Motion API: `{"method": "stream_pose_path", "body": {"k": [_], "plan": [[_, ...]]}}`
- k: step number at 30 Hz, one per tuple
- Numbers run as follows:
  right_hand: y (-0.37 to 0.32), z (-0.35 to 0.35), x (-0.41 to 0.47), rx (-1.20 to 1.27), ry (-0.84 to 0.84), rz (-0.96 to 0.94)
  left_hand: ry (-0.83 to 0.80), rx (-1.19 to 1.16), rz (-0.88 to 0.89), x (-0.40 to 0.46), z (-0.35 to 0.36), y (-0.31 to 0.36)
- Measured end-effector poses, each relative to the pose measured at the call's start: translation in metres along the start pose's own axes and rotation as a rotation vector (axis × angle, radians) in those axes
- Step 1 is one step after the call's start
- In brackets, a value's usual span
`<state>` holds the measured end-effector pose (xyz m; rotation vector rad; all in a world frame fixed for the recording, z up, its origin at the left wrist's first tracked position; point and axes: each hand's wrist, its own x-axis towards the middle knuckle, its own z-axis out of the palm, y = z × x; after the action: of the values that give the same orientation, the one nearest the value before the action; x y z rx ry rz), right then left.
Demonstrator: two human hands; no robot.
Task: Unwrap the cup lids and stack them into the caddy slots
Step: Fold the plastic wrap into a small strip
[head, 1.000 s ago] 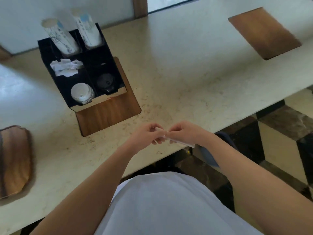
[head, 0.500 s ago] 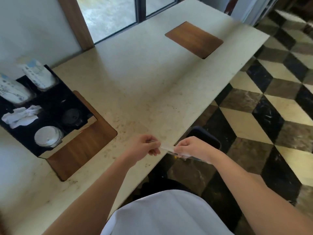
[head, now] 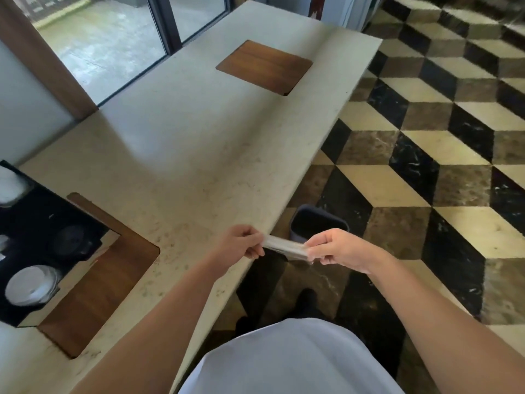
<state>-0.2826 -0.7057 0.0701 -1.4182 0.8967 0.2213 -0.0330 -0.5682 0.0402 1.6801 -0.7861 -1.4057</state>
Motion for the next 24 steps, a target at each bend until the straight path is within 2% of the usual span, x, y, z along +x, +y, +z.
{"method": "stream_pose_path", "body": {"k": [9, 13, 15, 17, 20, 24], "plan": [[0.053, -0.092, 0.005, 0.092, 0.208, -0.005, 0.118, 0.134, -0.069, 0.078, 0.081, 0.044], [0.084, -0.131, 0.015, 0.348, 0.302, 0.077, 0.25, 0.213, -0.073, 0.129, 0.127, 0.051], [0.101, -0.143, 0.021, 0.51, 0.409, 0.168, 0.408, 0.441, 0.007, 0.147, 0.144, 0.048], [0.118, -0.152, 0.027, 0.617, 0.52, 0.26, 0.488, 0.718, 0.122, 0.16, 0.154, 0.042], [0.136, -0.161, 0.035, 0.711, 0.602, 0.387, 0.415, 0.998, 0.213, 0.184, 0.161, 0.039], [0.152, -0.168, 0.054, 0.923, 0.646, 0.453, 0.307, 1.295, 0.254, 0.221, 0.152, 0.04]]}}
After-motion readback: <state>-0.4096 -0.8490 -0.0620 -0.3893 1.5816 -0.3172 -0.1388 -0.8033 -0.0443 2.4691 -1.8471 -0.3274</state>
